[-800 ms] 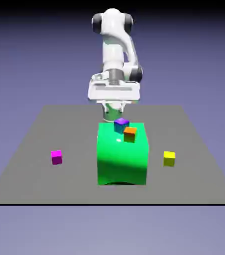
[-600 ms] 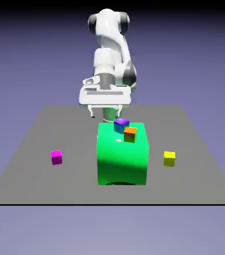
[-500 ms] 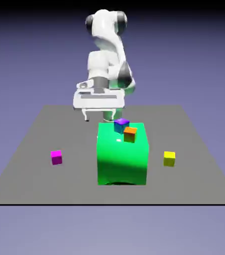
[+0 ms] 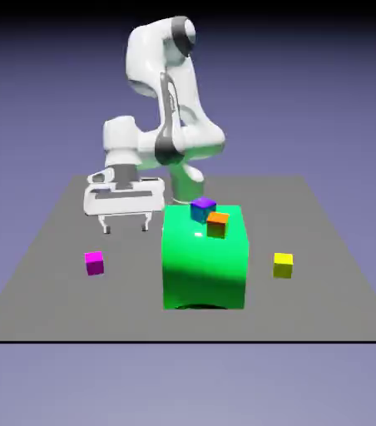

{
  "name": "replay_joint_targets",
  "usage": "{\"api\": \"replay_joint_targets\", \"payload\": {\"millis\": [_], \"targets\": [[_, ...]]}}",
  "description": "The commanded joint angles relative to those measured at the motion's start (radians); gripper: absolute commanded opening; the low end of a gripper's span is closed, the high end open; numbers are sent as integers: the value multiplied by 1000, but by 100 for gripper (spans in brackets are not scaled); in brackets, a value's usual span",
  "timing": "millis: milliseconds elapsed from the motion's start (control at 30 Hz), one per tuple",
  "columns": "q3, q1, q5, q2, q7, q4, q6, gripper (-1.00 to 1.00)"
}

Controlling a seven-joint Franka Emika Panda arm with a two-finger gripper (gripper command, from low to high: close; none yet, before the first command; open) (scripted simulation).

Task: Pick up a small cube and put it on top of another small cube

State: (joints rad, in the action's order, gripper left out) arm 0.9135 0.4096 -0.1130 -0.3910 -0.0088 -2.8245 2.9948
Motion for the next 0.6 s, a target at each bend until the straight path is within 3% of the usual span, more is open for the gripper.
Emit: {"api": "replay_joint_targets", "payload": {"millis": [0, 567], "targets": [[36, 16, -4, 7, -30, -1, -2, 0], [652, 284, -81, 128, -535, -10, -30, 0]]}}
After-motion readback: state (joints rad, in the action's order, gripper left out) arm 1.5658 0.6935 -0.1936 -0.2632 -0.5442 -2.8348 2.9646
